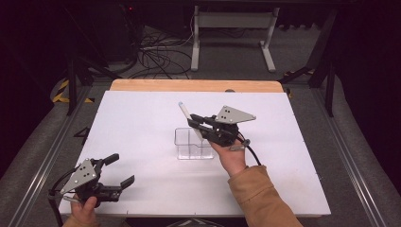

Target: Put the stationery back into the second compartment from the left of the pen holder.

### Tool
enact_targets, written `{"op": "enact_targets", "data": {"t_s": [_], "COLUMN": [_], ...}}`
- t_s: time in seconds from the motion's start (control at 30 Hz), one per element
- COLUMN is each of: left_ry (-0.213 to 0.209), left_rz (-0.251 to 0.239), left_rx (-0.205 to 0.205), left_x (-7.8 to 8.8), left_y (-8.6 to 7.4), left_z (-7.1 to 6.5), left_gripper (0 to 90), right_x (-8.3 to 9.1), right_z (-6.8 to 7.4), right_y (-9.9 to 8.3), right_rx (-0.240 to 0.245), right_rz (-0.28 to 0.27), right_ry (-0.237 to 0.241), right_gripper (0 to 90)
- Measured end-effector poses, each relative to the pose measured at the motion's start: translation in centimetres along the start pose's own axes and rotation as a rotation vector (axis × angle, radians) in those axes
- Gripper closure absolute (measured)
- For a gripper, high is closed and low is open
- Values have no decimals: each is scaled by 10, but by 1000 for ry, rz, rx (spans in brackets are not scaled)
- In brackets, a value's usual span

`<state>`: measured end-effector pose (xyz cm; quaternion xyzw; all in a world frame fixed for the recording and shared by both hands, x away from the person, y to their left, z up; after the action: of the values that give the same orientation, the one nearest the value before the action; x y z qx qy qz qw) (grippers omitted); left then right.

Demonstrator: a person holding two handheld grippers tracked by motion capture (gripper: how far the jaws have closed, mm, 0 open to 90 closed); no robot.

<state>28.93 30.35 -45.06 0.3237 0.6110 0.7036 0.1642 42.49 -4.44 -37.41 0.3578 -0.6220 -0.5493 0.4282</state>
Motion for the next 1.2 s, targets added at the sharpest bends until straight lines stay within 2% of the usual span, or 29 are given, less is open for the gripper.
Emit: {"op": "enact_targets", "data": {"t_s": [0.47, 0.8, 1.1, 1.2], "left_ry": [-4, -3, -6, -5], "left_rz": [0, 3, 3, 4], "left_rx": [-3, -4, 2, 1], "left_x": [0, 0, -1, -1], "left_y": [0, 0, 0, 0], "left_z": [0, 0, -1, -1], "left_gripper": [86, 86, 86, 86], "right_x": [-19, -20, -19, -19], "right_z": [1, -3, -2, 0], "right_y": [-11, -21, -32, -35], "right_rx": [-10, -12, -40, -35], "right_rz": [20, 50, 79, 85], "right_ry": [-5, -30, -22, -24], "right_gripper": [783, 781, 780, 780]}}
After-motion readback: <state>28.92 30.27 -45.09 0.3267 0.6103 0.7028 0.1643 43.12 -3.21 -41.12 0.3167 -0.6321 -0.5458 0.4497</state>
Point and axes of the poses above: each handheld gripper's, and its own axes: x roughly backward along the jaws, y roughly out of its top, z roughly to its left, the point moved 2 cm from there along -x, roughly forward along the jaws, and after that the axes turned 5 degrees about y, right-handed, at the moved point
